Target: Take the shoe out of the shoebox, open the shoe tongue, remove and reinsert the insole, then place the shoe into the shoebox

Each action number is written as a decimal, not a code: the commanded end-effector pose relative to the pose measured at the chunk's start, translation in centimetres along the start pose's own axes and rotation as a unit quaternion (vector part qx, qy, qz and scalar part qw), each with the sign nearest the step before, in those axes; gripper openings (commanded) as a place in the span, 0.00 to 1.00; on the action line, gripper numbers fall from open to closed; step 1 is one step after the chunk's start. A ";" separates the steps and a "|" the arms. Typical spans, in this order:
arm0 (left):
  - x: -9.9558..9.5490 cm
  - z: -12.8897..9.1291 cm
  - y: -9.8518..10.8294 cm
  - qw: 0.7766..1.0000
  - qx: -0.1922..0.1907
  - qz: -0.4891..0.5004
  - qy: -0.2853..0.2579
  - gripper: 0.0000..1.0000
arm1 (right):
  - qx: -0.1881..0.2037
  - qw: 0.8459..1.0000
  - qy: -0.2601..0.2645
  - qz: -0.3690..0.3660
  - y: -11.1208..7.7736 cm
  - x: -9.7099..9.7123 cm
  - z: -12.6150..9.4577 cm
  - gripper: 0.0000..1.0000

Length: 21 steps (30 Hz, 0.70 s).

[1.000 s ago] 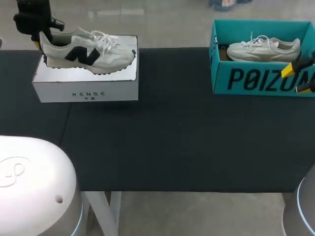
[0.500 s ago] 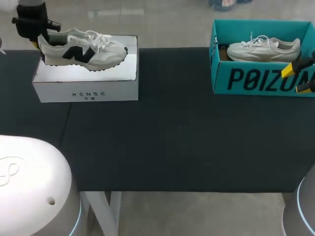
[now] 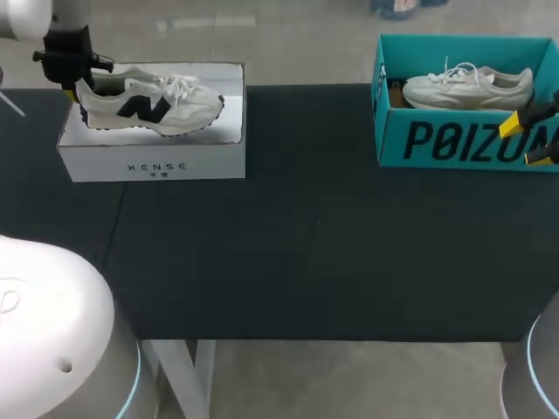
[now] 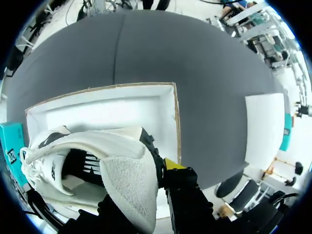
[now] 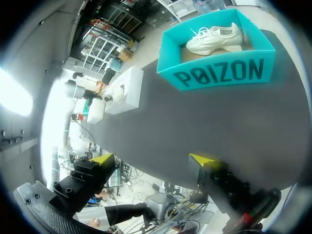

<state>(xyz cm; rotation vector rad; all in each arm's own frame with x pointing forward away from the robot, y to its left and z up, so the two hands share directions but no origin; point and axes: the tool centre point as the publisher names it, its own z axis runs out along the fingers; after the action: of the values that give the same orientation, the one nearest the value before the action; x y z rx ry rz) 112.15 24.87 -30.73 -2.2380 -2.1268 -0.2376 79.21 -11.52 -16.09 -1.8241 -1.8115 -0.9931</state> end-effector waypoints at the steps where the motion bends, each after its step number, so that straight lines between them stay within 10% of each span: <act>1: -0.2 2.8 0.8 1.000 0.014 0.016 -0.001 0.00 | 0.000 1.000 -0.001 0.000 -0.1 0.0 0.0 1.00; 20: -3.5 7.7 -3.1 0.997 0.056 0.041 -0.030 0.00 | 0.000 1.000 -0.001 0.000 -0.1 0.0 0.0 1.00; 21: -3.5 7.6 -3.3 0.997 0.057 0.040 -0.033 0.33 | 0.000 1.000 -0.001 0.000 -0.1 0.0 0.0 1.00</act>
<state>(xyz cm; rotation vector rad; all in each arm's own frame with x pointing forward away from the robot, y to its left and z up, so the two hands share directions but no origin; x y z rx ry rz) 109.82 22.64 -39.18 -2.2829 -2.0135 -0.0332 79.21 -11.53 -16.09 -1.8243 -1.8113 -0.9931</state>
